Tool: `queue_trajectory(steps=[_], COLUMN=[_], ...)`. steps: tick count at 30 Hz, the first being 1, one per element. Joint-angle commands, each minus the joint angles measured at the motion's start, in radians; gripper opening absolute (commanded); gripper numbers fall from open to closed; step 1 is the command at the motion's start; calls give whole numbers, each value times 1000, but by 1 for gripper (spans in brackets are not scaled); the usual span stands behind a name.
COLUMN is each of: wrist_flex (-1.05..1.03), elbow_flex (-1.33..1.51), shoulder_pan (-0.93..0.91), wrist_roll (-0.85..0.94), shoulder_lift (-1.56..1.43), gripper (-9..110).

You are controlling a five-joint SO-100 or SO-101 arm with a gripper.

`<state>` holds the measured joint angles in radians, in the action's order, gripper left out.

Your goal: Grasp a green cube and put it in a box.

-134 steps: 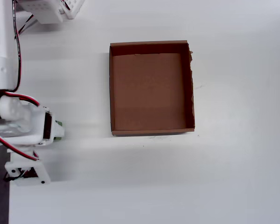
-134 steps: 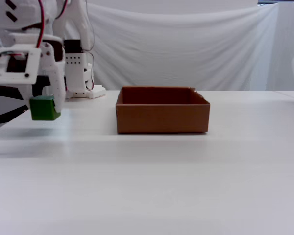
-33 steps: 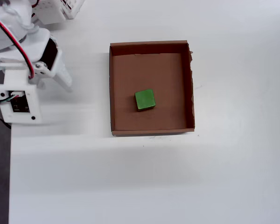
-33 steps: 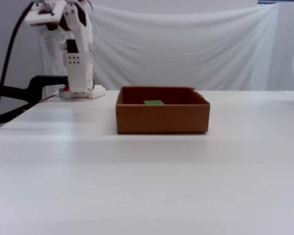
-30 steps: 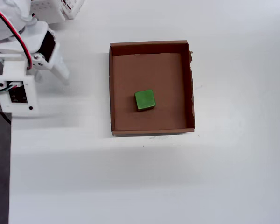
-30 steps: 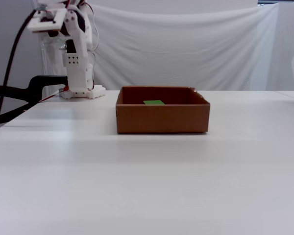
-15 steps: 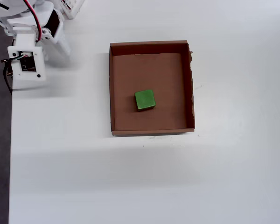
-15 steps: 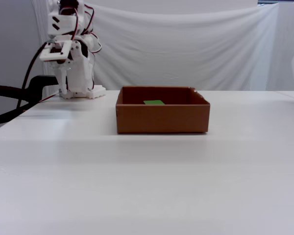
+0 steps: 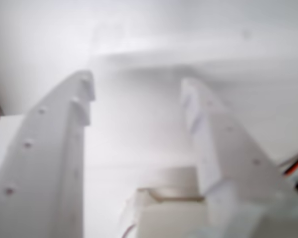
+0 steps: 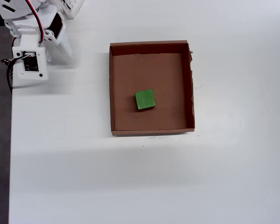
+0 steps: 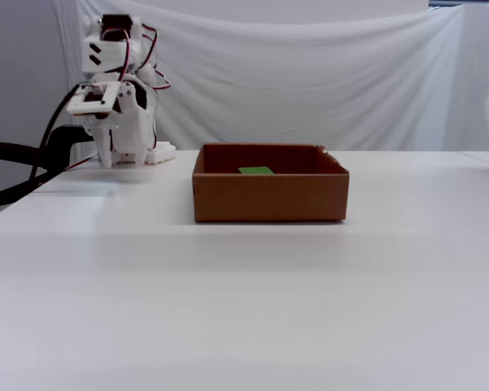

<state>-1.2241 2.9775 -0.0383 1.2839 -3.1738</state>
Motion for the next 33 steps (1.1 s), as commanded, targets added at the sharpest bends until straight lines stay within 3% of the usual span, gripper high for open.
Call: queue_trajectory(steps=[1, 9, 33], wrist_flex=[-25, -32, -32], elbow_flex=[-6, -6, -6], shoulder_pan=[2, -3, -5], wrist_roll=[8, -71, -72], shoulder_lift=[-9, -11, -11], gripper=[18, 17, 22])
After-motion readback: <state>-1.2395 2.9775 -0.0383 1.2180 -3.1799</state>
